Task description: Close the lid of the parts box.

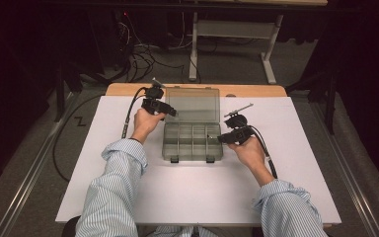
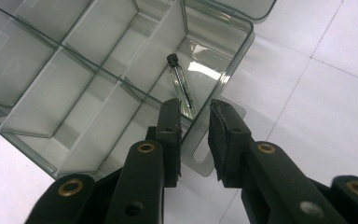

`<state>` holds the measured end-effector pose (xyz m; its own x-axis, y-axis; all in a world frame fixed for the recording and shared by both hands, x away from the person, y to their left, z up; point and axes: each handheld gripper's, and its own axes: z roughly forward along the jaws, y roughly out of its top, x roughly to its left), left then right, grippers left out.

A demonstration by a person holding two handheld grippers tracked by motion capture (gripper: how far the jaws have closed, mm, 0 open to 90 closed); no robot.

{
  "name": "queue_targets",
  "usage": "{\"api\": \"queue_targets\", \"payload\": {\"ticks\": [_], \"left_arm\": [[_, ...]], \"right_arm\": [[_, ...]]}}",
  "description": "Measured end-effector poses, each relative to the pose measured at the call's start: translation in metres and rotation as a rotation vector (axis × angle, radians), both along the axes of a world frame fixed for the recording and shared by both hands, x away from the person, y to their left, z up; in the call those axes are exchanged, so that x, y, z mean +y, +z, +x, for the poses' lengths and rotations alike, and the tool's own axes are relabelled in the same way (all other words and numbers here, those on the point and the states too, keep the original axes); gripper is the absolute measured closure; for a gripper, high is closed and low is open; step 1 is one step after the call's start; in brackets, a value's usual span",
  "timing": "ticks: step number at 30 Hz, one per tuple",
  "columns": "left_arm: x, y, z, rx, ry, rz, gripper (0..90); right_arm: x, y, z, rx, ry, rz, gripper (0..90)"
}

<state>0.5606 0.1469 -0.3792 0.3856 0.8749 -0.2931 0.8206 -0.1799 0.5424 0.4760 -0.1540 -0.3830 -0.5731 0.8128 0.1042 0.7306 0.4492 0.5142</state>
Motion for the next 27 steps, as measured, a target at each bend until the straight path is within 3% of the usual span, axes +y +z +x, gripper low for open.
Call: {"api": "queue_targets", "payload": {"ticks": [6,7,27], "left_arm": [[-0.001,0.006,-0.005,-0.003,-0.014,-0.003,48.4],[0.0,0.006,-0.004,-0.02,-0.02,0.013,48.4],[-0.003,0.018,-0.018,-0.066,-0.075,0.084,48.9]], "right_arm": [[0.0,0.0,0.0,0.003,-0.003,0.001,76.3],[0.0,0.0,0.0,0.002,-0.001,0.0,76.3],[0.002,0.0,-0.001,-0.006,-0.003,-0.011,76.5]]}}
